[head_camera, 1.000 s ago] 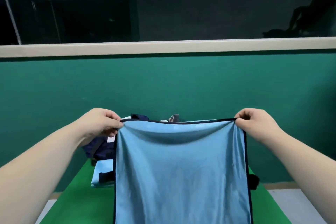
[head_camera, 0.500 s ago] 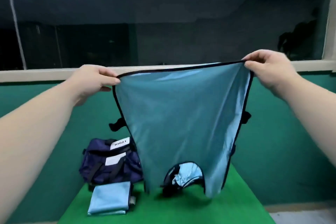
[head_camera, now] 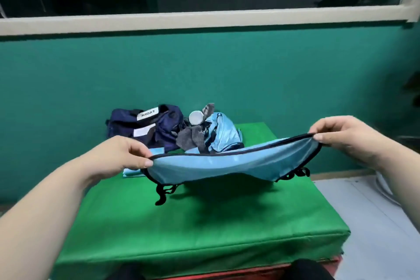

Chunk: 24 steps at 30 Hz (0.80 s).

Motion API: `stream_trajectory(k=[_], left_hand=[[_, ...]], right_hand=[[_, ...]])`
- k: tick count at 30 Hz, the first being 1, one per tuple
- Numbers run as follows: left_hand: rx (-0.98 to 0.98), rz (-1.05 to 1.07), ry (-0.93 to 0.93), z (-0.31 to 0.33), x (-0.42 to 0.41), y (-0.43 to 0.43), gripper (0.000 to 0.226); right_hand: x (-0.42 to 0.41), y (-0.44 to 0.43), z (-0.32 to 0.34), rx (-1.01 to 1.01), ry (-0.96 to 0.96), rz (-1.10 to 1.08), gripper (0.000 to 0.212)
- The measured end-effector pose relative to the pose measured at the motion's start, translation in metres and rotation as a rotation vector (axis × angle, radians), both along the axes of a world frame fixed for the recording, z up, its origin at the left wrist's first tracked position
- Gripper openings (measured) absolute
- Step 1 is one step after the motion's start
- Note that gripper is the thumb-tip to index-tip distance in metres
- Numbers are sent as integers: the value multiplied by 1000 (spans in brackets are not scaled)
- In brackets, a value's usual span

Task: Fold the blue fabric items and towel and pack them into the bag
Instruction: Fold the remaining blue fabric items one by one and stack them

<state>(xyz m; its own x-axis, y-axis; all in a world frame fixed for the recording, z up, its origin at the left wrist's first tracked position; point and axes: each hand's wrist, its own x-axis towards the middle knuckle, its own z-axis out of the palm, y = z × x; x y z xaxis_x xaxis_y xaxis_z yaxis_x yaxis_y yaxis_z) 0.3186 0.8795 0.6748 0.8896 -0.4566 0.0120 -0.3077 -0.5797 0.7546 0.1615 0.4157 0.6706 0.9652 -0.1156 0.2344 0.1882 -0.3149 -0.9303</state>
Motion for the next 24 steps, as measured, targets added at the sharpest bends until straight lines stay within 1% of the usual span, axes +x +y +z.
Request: stream_trajectory(k=[1, 2, 4, 5, 7, 8, 10, 12, 16, 21, 24], left_hand=[[23, -18, 38, -12, -4, 2, 11], [35, -26, 73, -24, -6, 5, 13], [43, -33, 120, -42, -9, 7, 16], [46, -39, 129, -49, -8, 7, 14], [49, -48, 140, -61, -3, 5, 7], [43, -40, 151, -67, 1, 4, 7], [27, -5, 156, -76, 10, -1, 10], [33, 33, 135, -87, 22, -7, 10], [98, 100, 85, -106, 54, -20, 13], [199, 164, -23, -119, 105, -46, 12], [242, 205, -52, -127, 145, -63, 9]], right_hand=[[-2, 0, -11, -3, 50, 12, 36], [-3, 0, -24, 3, 96, 1, 34], [-5, 1, -43, 47, 171, 21, 13], [-4, 0, -52, 71, 206, 19, 8], [0, -2, -69, 74, 237, -14, 12], [2, -3, -77, 80, 239, -34, 16], [10, -4, -90, 91, 246, -75, 16], [20, -5, -99, 112, 258, -115, 12], [55, -11, -113, 107, 279, -207, 13], [119, -25, -133, 26, 301, -308, 6], [162, -35, -146, -7, 316, -368, 3]])
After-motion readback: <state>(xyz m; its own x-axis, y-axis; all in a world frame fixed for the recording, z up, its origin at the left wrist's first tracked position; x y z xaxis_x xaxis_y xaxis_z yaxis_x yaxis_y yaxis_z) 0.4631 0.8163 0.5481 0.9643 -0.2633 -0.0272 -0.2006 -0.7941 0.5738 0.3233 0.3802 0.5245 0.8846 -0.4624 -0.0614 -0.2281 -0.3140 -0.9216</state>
